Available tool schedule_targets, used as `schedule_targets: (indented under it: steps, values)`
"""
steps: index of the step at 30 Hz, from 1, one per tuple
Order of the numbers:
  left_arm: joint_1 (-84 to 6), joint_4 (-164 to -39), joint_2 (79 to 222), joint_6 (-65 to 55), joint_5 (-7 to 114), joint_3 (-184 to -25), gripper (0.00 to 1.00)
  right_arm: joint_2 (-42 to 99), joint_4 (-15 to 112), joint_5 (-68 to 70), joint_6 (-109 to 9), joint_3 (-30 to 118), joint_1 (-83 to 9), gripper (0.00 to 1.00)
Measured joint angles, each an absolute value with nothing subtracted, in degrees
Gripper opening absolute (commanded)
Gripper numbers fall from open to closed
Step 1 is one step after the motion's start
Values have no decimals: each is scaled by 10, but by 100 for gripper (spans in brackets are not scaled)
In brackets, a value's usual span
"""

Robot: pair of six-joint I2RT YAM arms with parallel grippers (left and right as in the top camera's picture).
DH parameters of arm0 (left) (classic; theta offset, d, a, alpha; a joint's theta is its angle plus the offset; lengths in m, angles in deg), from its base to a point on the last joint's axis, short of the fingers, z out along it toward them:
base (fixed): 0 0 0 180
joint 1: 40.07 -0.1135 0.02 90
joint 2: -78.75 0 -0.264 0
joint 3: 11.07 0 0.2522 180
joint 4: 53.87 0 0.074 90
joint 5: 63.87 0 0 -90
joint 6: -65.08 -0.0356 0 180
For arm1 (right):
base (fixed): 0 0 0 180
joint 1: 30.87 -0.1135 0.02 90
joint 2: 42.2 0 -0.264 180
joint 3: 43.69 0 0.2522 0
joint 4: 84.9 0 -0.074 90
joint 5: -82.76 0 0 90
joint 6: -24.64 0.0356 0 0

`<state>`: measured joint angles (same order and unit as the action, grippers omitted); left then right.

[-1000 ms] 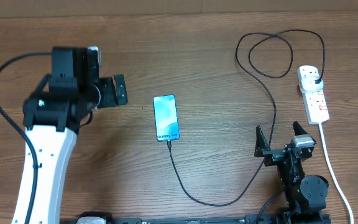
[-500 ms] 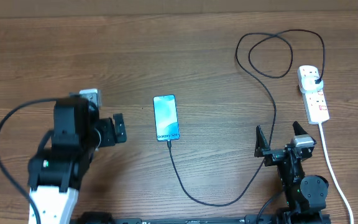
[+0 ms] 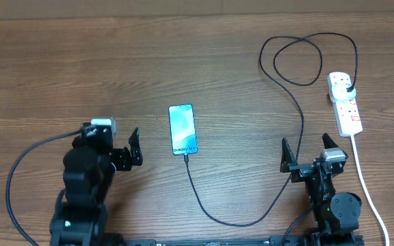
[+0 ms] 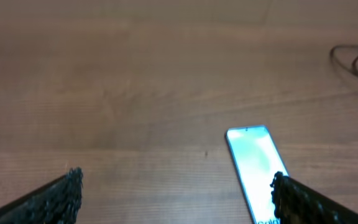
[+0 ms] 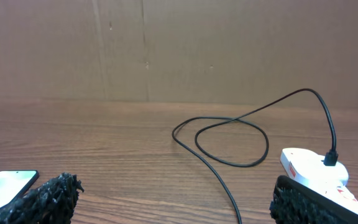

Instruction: Plug charger to phone and switch on socket

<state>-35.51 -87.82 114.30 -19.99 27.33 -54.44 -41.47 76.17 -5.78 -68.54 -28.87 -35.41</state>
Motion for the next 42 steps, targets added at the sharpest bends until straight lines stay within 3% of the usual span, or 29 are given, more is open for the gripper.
schedule_targets:
  steps: [11, 30, 42]
  values:
    - [-355, -737, 1011, -211, 280, -403, 99, -415, 762, -58, -685, -289, -354, 100]
    - [-355, -741, 880, -213, 219, -383, 100, -415, 762, -58, -685, -289, -354, 100]
    - [-358, -692, 797, -187, 205, -290, 100, -415, 762, -58, -685, -289, -354, 100]
